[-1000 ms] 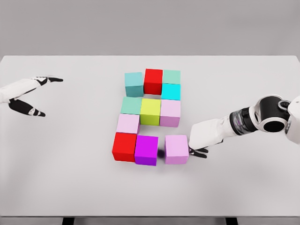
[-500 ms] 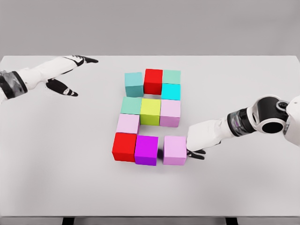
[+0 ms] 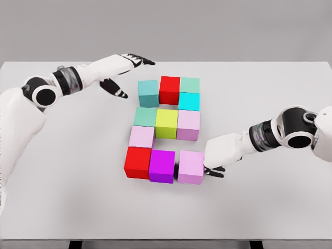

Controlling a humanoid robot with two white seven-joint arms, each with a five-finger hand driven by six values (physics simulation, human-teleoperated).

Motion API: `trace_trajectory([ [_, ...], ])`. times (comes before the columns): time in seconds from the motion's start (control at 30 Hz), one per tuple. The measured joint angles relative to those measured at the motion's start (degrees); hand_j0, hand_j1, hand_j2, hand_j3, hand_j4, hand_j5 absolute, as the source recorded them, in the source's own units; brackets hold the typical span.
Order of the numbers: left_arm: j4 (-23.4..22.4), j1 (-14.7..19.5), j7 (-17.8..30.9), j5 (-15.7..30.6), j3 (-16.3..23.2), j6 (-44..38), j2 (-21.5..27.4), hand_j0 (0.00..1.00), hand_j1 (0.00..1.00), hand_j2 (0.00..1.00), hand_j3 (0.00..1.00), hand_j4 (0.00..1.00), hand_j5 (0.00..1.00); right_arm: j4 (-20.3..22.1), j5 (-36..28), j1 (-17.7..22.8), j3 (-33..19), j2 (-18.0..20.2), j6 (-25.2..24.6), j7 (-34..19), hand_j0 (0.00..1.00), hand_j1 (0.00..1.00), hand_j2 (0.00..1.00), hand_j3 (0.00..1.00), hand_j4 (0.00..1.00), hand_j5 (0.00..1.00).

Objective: Assemble the squares on the desktop into the number 2

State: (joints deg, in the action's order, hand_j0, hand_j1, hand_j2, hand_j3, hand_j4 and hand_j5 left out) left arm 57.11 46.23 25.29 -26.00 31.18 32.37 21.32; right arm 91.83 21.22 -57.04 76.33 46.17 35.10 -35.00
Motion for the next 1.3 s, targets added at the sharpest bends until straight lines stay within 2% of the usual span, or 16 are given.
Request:
trace_trajectory([
  [0.1, -0.84, 0.00, -1.67, 0.19, 0.26, -3.80, -1.08, 1.00, 1.00, 1.00, 1.00, 1.00, 1.00, 0.01, -0.02, 0.00, -0.01, -0.09, -0.01, 0.00, 0.13, 0.13, 0.13, 0.13, 0.13, 0.13],
  [0.27, -1.27, 0.00, -2.82, 0.83, 0.69, -5.66, -2.64, 1.00, 1.00, 1.00, 1.00, 1.00, 1.00, 0.01, -0.02, 0.00, -0.01, -0.18, 0.00, 0.00, 0.13, 0.13, 0.13, 0.13, 0.13, 0.13],
  [1.07, -1.35, -0.53, -3.19, 3.46, 2.66, -5.66, -3.16, 1.00, 1.00, 1.00, 1.00, 1.00, 1.00, 0.18, -0.09, -0.09, -0.01, -0.38, 0.00, 0.00, 0.13, 0.13, 0.13, 0.13, 0.13, 0.13],
  [1.3, -2.81, -0.53, -3.45, 3.15, 3.24, -5.66, -4.57, 1.00, 1.00, 1.00, 1.00, 1.00, 1.00, 0.18, -0.08, -0.18, 0.00, -0.70, 0.01, 0.00, 0.13, 0.13, 0.13, 0.13, 0.13, 0.13],
])
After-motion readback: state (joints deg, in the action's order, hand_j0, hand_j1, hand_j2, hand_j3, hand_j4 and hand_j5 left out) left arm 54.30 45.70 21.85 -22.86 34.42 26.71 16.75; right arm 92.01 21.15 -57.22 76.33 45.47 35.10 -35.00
